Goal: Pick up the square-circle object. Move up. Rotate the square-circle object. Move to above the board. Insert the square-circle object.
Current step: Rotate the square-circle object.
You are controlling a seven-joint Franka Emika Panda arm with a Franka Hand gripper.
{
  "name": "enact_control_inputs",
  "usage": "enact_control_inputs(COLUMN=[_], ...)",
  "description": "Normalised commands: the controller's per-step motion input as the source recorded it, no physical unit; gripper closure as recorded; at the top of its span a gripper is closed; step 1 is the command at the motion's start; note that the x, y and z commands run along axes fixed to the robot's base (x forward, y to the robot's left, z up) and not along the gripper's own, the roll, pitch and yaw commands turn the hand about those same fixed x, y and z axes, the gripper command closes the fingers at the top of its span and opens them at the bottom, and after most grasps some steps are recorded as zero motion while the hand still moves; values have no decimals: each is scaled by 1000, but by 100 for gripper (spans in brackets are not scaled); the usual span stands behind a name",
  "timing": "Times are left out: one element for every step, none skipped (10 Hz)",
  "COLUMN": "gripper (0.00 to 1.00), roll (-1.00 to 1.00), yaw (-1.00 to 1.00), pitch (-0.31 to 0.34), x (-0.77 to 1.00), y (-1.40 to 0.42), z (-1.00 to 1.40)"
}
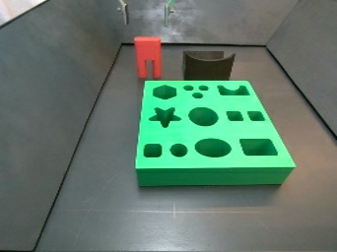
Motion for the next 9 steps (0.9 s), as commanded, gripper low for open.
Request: enact_control_inputs(gripper=[0,0,0,0,0,0,0,0,0], roll=[-4,-4,-6,-16,-25,-35,-45,-57,-64], yaw=[118,77,60,50,47,45,45,46,43], pitch=[41,29,-3,-17,-26,-31,-34,-32,-30], x=[0,9,26,30,32,32,33,36,39], y=[0,0,-2,-7,-9,-10,-9,-9,-9], z=[-1000,-1000,-1000,-1000,-903,-749,-600,-410,-274])
